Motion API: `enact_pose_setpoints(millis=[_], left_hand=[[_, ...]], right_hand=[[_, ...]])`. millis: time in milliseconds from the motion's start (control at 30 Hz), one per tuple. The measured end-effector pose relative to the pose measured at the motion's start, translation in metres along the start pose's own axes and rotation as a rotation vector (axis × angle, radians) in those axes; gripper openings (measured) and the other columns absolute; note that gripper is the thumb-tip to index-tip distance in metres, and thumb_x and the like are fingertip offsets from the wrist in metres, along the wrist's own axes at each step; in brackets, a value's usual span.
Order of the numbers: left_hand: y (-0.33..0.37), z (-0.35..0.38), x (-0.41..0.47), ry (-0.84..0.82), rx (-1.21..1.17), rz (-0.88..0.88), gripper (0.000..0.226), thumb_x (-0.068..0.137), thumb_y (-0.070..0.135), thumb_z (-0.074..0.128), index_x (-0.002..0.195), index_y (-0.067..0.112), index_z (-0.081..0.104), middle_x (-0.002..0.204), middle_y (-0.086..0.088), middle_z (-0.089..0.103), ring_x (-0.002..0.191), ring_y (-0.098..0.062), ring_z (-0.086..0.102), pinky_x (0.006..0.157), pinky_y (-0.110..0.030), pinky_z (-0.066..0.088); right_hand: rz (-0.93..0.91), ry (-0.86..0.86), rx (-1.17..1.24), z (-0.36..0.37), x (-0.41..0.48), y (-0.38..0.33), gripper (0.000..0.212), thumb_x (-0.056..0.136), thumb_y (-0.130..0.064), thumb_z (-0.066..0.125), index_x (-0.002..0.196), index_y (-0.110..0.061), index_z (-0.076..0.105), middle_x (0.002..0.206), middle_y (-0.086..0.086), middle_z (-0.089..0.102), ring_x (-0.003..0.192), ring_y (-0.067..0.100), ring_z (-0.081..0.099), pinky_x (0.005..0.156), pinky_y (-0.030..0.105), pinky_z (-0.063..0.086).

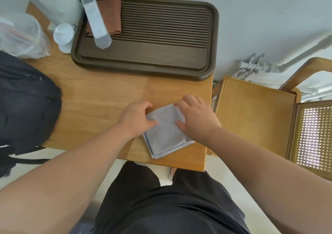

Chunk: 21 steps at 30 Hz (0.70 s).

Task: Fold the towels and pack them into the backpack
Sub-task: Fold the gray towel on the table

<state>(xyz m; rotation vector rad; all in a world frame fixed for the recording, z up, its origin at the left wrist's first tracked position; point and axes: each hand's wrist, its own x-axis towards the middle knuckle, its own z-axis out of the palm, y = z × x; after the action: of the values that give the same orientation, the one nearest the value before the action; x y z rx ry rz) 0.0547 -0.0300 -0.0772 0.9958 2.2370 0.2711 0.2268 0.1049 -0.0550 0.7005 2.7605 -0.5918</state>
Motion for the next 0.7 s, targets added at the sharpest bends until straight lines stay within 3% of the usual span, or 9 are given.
enact_pose_setpoints(millis=[67,133,233,367,567,700], left_hand=[[-0.004,0.001,-0.001,-0.056,0.085,0.026,0.059,0.062,0.046,0.085,0.112,0.023,0.064,0.105,0.001,0.063,0.097,-0.022,0.059,0.083,-0.040,0.053],[-0.005,0.004,-0.002,-0.063,0.188,0.047,0.058,0.055,0.052,0.083,0.101,0.025,0.062,0.097,0.002,0.060,0.091,-0.022,0.057,0.079,-0.040,0.052],[-0.002,0.010,-0.001,-0.047,0.275,0.080,0.052,0.057,0.051,0.084,0.088,0.025,0.051,0.092,0.004,0.053,0.084,-0.019,0.051,0.071,-0.036,0.047],[0.005,0.009,0.004,-0.092,0.312,0.086,0.044,0.062,0.041,0.083,0.075,0.024,0.045,0.085,0.004,0.049,0.078,-0.019,0.048,0.063,-0.031,0.037],[0.010,0.002,0.010,-0.016,0.218,0.104,0.028,0.075,0.019,0.069,0.070,0.024,0.041,0.073,0.005,0.050,0.070,-0.022,0.053,0.055,-0.032,0.035],[0.015,-0.005,0.008,0.098,0.322,0.209,0.021,0.080,0.012,0.064,0.086,0.022,0.047,0.078,0.004,0.053,0.071,-0.021,0.048,0.062,-0.034,0.033]], right_hand=[[-0.074,-0.095,-0.100,-0.001,0.018,-0.002,0.071,0.091,-0.034,0.063,0.153,-0.029,0.028,0.155,-0.001,0.030,0.142,0.025,0.030,0.114,0.044,0.032],[-0.119,-0.209,-0.195,-0.001,0.031,0.001,0.082,0.089,-0.035,0.065,0.157,-0.028,0.020,0.159,-0.003,0.026,0.145,0.024,0.025,0.116,0.045,0.030],[-0.122,-0.284,-0.266,-0.003,0.043,0.005,0.089,0.082,-0.046,0.073,0.155,-0.029,0.025,0.148,-0.003,0.038,0.135,0.025,0.035,0.111,0.044,0.035],[-0.130,-0.307,-0.335,-0.005,0.052,0.000,0.076,0.079,-0.049,0.076,0.143,-0.027,0.042,0.133,0.000,0.048,0.122,0.024,0.044,0.101,0.041,0.044],[-0.145,-0.349,-0.333,-0.006,0.049,0.003,0.103,0.063,-0.058,0.084,0.147,-0.032,0.030,0.133,-0.003,0.046,0.121,0.024,0.046,0.100,0.043,0.047],[-0.071,-0.237,-0.161,-0.007,0.046,0.006,0.068,0.074,-0.030,0.082,0.129,-0.029,0.042,0.116,-0.003,0.052,0.105,0.022,0.054,0.083,0.038,0.054]])
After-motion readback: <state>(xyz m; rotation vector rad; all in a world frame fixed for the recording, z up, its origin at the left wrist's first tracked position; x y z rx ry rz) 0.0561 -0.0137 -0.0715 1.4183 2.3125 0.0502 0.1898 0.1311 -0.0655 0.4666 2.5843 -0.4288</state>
